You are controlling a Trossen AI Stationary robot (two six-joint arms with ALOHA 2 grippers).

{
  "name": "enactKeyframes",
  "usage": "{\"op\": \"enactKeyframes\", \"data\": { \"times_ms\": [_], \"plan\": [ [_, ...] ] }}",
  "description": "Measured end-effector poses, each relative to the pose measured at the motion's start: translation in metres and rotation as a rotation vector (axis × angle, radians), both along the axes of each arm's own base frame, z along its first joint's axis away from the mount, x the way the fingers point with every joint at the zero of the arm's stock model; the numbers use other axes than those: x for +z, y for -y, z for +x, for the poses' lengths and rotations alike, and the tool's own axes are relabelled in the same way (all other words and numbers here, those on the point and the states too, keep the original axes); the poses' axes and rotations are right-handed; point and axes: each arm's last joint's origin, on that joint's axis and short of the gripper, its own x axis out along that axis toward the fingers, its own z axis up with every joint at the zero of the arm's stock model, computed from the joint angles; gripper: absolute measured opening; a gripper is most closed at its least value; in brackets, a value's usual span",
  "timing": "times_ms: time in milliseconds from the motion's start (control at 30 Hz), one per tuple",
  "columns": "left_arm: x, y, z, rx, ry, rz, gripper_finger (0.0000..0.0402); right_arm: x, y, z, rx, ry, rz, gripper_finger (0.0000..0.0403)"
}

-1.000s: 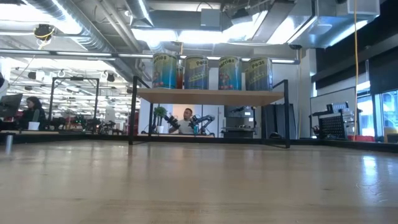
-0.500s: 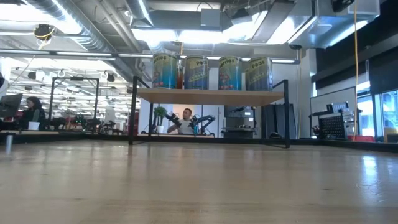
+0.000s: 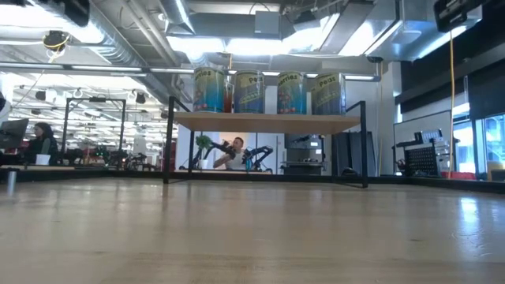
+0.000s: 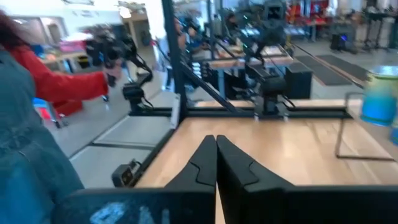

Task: Pick and place cans onto a shelf
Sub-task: Return to Home Position

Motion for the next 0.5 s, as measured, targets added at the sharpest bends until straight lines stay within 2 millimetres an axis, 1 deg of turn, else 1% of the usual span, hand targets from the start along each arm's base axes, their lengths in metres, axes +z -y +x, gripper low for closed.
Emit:
{"op": "enactKeyframes", "data": {
  "times_ms": [233,500],
  "plan": [
    [-0.032,-0.006,0.023,-0.025,0.01,-0.025,0.0,-0.021,0.0,-0.003,0.022,0.026,0.016,0.0001],
    [-0.058,-0.011,0.037,0.001,0.053,-0.02,0.0,-0.044,-0.001,-0.003,0.073,0.068,0.037,0.0001]
  ]
}}
